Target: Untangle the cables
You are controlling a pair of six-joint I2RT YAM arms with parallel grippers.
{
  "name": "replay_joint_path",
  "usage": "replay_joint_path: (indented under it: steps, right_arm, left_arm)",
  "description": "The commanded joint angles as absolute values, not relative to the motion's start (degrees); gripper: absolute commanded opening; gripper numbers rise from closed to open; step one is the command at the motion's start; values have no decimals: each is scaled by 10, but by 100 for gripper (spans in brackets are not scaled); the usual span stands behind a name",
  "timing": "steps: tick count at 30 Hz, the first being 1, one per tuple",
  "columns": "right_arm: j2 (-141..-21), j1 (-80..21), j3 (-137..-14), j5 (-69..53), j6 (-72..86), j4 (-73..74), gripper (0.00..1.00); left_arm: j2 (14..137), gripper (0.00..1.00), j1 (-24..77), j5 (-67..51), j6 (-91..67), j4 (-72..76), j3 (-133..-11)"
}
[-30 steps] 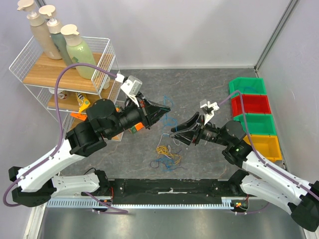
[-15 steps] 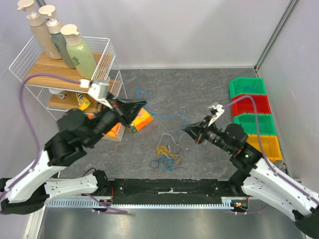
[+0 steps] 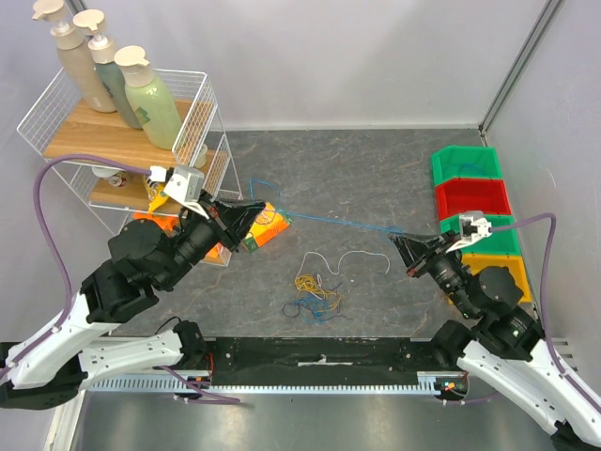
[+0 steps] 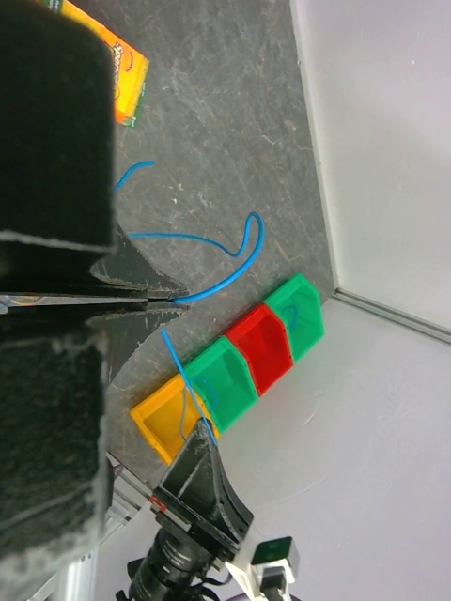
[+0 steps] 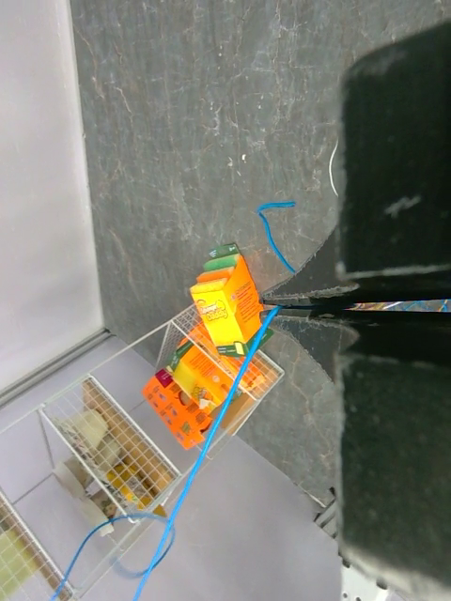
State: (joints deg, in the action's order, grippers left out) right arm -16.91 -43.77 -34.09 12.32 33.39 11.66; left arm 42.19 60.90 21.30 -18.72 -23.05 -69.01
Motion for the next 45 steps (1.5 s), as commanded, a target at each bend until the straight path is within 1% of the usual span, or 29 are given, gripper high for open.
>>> replay_joint_path:
  steps: [1, 3, 5, 10, 13, 16, 17, 20, 21, 26, 31, 35, 37, 39, 41, 45]
  right_arm:
    - [-198, -432, -337, 100, 308, 121, 0]
    - [-229, -432, -354, 39, 295, 107, 0]
    - [-256, -432, -375, 10, 286, 101, 0]
    - [-244, -432, -420, 71, 307, 107, 0]
    - [-261, -432, -471, 97, 309, 140, 0]
    - [-274, -432, -522, 161, 299, 196, 0]
    - [-279, -432, -540, 195, 292, 213, 0]
    - [-314, -431, -600, 260, 252, 261, 0]
    - [-336, -432, -629, 278, 242, 283, 0]
    - [-464, -432, -771, 413, 208, 374, 0]
    - [-539, -432, -874, 533, 149, 389, 0]
    - [-578, -415, -903, 606, 109, 381, 0]
    - [-589, -374, -904, 585, 100, 363, 0]
    - [-605, -304, -901, 527, 102, 345, 0]
    - [-632, -239, -906, 441, 112, 341, 0]
    - [-681, -156, -922, 368, 125, 334, 0]
  left_arm:
    - [427, 2, 604, 235, -179, -170, -719]
    - [453, 2, 605, 213, -196, -176, -722]
    - [485, 2, 604, 203, -205, -185, -721]
    - [571, 2, 601, 280, -227, -223, -690]
    - [623, 8, 592, 231, -252, -243, -692]
    - [653, 21, 581, 156, -271, -237, -698]
    - [657, 27, 581, 139, -271, -232, -700]
    - [650, 52, 578, 87, -265, -214, -702]
    - [648, 57, 576, 64, -263, -208, -702]
    - [617, 70, 573, -26, -258, -186, -686]
    - [582, 70, 573, -80, -265, -183, -656]
    - [542, 70, 573, -95, -279, -178, -620]
    - [527, 70, 572, -98, -281, -177, -605]
    - [515, 70, 573, -98, -282, -177, -592]
    - [506, 70, 573, -100, -287, -178, -584]
    - [493, 70, 573, -116, -294, -174, -572]
